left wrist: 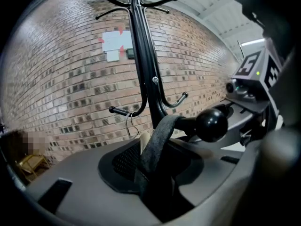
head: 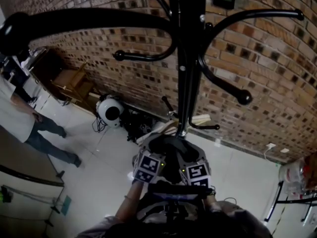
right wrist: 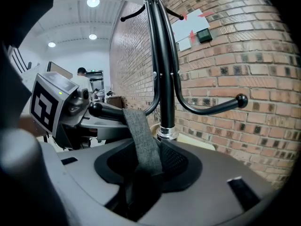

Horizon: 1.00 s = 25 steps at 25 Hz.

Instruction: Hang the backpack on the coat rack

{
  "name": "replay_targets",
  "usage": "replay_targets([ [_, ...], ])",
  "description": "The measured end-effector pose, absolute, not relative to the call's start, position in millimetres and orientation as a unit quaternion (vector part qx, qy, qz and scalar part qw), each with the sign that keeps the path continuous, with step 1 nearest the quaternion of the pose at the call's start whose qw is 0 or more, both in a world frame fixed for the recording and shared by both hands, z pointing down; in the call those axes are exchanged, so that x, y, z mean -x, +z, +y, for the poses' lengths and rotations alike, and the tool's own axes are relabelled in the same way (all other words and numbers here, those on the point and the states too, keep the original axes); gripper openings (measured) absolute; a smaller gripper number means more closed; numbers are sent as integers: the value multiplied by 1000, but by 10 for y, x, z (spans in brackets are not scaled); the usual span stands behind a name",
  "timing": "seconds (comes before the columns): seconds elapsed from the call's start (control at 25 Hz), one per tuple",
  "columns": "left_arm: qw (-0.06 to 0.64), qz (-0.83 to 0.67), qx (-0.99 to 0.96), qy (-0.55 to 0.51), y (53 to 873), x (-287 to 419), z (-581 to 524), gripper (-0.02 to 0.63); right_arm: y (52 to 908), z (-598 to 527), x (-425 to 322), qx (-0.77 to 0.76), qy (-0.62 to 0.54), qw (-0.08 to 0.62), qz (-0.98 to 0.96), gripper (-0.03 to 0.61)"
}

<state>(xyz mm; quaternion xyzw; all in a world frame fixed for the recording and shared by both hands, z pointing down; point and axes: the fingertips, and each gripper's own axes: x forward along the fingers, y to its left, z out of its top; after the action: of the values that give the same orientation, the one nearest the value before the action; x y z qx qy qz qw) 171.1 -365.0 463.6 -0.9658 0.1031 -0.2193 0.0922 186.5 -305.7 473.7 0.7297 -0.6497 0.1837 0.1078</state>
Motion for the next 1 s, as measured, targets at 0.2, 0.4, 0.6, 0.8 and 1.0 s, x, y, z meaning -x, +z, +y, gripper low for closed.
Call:
replay_targets([
  [0.2, 36, 167, 967, -191, 4585, -1458, -3540, 120, 4637, -2837, -1860, -718, 173, 83, -669, 158],
  [0.4, -44, 222, 964, -143, 4501, -1190, -3403, 54, 4665, -2635, -1834, -688, 199, 57, -696, 158],
  [0.6, -82, 266, 953, -119, 4534, -994, -3096, 15, 4687, -2376, -1748, -654, 201, 66, -726, 124],
  [0.8, -113, 312, 936, -114, 4736, -751, -2675, 15, 4774, -2070, -1602, -623, 195, 82, -753, 29],
  [1.0, -128, 345, 921, -124, 4853, -545, -2339, 15, 4820, -1873, -1503, -594, 205, 83, -773, 14],
])
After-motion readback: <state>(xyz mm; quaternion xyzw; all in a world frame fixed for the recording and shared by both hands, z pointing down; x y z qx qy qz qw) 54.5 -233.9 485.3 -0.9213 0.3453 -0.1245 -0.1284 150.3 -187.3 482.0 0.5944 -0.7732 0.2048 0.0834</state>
